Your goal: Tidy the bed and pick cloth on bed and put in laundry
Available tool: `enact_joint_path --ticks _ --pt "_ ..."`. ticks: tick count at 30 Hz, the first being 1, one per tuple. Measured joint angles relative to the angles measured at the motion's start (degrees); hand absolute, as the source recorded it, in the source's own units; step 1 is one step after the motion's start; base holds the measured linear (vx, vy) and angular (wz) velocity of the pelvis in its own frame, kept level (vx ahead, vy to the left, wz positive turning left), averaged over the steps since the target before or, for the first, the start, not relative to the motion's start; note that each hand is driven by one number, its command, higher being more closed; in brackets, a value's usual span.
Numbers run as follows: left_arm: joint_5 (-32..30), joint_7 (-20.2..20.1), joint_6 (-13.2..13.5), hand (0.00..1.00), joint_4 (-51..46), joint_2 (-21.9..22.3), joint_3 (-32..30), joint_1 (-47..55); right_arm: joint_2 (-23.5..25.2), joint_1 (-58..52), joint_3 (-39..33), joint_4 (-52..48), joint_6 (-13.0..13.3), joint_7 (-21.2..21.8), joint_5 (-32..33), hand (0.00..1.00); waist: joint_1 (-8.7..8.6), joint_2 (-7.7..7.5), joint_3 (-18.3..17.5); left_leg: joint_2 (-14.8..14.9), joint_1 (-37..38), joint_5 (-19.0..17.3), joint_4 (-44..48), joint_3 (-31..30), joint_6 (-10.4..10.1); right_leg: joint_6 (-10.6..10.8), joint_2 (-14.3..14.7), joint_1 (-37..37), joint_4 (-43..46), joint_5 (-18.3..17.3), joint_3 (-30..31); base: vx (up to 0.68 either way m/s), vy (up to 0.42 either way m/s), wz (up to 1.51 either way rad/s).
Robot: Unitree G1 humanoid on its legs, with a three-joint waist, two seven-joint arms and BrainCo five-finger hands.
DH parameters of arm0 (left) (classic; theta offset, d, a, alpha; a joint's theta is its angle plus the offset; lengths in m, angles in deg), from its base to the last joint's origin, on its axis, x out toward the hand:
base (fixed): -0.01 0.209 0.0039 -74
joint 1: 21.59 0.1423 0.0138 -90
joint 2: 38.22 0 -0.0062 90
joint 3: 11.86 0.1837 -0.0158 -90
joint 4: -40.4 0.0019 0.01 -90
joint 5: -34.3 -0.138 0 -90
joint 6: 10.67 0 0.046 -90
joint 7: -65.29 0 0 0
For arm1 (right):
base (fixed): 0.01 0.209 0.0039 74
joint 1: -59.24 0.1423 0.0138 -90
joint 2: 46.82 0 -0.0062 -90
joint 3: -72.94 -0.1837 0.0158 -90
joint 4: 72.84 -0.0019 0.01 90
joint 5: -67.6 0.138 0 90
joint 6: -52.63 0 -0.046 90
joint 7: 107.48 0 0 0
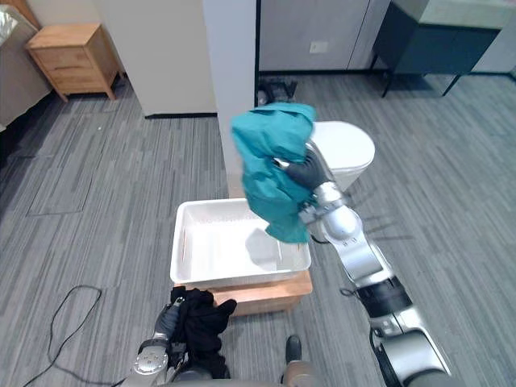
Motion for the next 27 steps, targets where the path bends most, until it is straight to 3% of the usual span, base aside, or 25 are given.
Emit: enact_joint_path --ticks 1,4,8,11,16,17,22,27 --pt "0.25 0.10 0.00 1.00 -0.06 0.25 -0.16 0.47 0.14 1.04 2.58 1.89 -0.03 0.24 0.05 1.00 0.37 0.15 0.13 -1.15 0.03 -0.03 -0.38 -4.07 -0.06 -0.35 0.00 -0.03 -0.09 0.26 0.18 -0.06 0.039 -0.02" --pt "1.20 0.02 0.01 1.00 -0.14 0.00 -0.14 0.83 0.99 2.70 4.21 5.32 -0.12 0.64 0.07 1.00 1.71 -0.71 0.41 -2.51 2.16 0.05 -7.86 -3.68 0.78 -1.22 -0.99 -1.81 -0.49 0.77 1.16 -0.08 0.051 -0.08" --pt "2.16 -0.05 -0.04 1.00 -0.07 -0.43 0.37 0.90 0.93 4.31 3.99 5.97 -0.47 1.60 0.08 1.00 1.09 -0.78 0.62 -4.25 -0.82 2.26 -10.40 -3.57 1.02 -2.39 -2.66 -4.93 -1.20 1.44 0.91 -0.10 0.017 0.00" --pt "2.13 -0.02 0.09 1.00 -0.13 -0.57 0.93 -0.53 0.98 5.15 3.84 8.10 -0.70 1.60 0.02 1.00 -0.28 0.26 2.36 -5.13 -3.49 3.79 -10.35 -5.29 1.30 -2.41 -3.37 -6.67 -1.16 1.81 -0.94 -0.03 0.003 0.29" --pt "2.13 -0.03 1.36 1.00 -2.63 -1.03 3.08 -1.95 1.00 6.55 2.50 10.81 -2.21 1.59 -0.15 1.00 -0.32 2.23 7.54 -5.31 -6.05 4.42 -10.26 -5.65 0.89 -1.63 -3.37 -8.99 -1.76 3.68 -1.94 -0.01 -0.011 0.07" --pt "2.16 0.00 1.84 1.00 -3.14 -1.03 3.11 -1.95 0.94 7.49 2.49 12.71 -2.41 1.57 -0.39 0.00 -0.37 3.20 8.80 -5.30 -6.67 4.49 -10.27 -5.61 0.82 -1.69 -3.35 -9.57 -1.99 4.26 -1.94 -0.03 -0.011 -0.09" --pt "2.45 0.39 2.67 1.00 -6.53 -1.23 4.36 -2.14 -1.10 12.98 2.50 20.97 -3.01 1.22 -2.68 0.00 -0.66 6.71 12.91 -6.06 -9.39 5.74 -11.29 -5.52 1.07 -1.50 -4.21 -12.71 -2.30 5.58 -1.87 -0.03 0.003 -0.03" --pt "2.79 1.65 2.96 1.00 -7.19 -1.28 4.93 -3.69 -2.87 15.85 1.86 26.69 -5.41 -1.22 -8.89 0.00 -0.86 7.15 14.37 -6.11 -10.09 6.01 -11.16 -5.36 1.09 -2.14 -4.15 -13.15 -3.33 7.13 -1.63 -0.02 0.006 -0.02"
